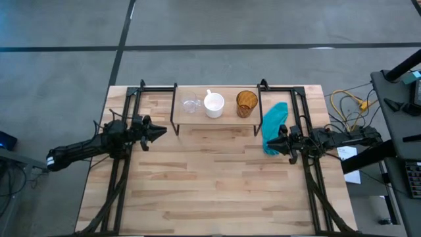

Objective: Stack small to large cups/mugs on shelf
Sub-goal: Return to Home Position

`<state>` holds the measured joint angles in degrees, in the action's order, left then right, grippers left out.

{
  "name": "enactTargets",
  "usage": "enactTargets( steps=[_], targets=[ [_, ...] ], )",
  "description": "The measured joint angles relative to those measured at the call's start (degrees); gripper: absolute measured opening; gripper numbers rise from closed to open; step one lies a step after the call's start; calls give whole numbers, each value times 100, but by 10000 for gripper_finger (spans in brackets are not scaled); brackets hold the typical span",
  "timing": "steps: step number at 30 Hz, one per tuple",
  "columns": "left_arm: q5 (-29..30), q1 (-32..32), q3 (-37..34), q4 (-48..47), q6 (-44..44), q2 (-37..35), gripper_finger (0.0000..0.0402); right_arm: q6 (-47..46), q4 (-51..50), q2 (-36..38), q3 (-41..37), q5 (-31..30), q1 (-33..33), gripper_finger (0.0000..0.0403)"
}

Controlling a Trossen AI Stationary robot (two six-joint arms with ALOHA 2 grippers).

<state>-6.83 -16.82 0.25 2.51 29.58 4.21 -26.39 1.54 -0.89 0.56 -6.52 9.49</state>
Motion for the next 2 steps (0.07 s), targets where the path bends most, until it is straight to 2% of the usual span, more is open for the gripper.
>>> enactTargets(
  steps=[2],
  targets=[
    [-1,0,0,1,0,0,59,0,-2,-1,0,0,-1,77]
  ],
)
